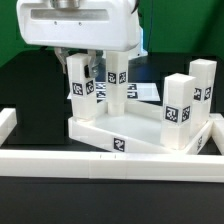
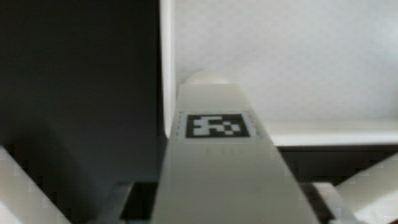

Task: Assemble desk

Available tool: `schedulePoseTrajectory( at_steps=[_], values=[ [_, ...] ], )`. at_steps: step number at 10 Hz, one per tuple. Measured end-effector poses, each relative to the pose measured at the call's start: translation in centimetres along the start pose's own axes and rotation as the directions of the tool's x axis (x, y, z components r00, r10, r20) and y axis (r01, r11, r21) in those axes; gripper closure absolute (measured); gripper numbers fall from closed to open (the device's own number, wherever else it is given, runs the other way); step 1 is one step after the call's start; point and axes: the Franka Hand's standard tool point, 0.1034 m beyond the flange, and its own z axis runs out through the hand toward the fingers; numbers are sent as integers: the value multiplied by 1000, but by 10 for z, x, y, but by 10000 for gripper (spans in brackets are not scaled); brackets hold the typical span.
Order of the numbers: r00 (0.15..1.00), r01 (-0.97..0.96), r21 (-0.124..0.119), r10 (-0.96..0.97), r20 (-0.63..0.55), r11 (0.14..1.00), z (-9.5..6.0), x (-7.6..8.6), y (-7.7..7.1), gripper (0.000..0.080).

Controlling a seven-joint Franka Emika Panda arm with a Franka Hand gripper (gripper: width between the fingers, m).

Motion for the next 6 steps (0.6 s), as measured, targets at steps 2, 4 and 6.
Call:
schedulePoseTrajectory(
  at_steps=[2,4,6],
  values=[
    [988,-156,10,156,4,988,0,1,1,509],
    [958,-286,11,286,5,958,0,1,1,509],
    [905,-426,10,426,5,905,0,0,-1,509]
  ],
)
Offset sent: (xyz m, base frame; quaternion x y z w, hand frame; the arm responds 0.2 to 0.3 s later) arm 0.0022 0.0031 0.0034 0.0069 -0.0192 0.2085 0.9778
